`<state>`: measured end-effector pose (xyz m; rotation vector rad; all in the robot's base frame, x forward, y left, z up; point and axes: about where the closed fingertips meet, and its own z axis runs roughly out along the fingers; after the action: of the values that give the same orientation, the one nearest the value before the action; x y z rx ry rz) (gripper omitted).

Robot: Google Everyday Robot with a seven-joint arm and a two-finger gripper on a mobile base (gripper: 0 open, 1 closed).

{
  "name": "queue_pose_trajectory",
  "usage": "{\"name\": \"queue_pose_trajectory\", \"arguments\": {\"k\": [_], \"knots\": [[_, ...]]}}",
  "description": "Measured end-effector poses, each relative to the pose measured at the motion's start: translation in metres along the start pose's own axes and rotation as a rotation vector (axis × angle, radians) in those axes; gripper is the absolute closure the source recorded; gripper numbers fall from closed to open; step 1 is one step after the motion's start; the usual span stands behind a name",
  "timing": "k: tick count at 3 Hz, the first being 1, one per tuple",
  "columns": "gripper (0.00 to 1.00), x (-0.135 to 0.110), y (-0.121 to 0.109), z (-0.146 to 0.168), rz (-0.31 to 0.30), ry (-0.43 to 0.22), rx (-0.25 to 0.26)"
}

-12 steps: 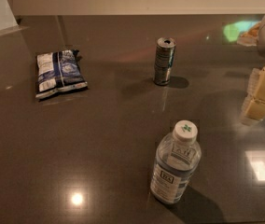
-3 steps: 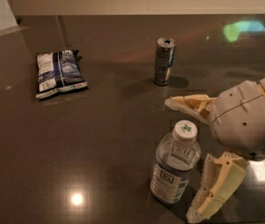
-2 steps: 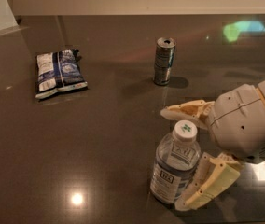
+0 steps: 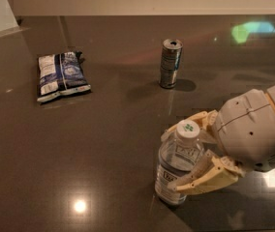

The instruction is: Knock blue plastic bottle over

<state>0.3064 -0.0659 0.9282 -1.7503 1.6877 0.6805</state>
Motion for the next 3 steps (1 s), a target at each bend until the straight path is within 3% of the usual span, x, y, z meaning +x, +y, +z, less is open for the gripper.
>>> {"name": "queue_pose_trajectory", "arguments": {"k": [1, 2, 3], "knots": [[0.95, -0.027, -0.015, 0.000, -0.041, 0.077, 0.036], [1.00, -0.054, -0.032, 0.014, -0.074, 0.226, 0.043], [1.00, -0.063, -0.043, 0.029, -0.068, 0.380, 0.001]]}}
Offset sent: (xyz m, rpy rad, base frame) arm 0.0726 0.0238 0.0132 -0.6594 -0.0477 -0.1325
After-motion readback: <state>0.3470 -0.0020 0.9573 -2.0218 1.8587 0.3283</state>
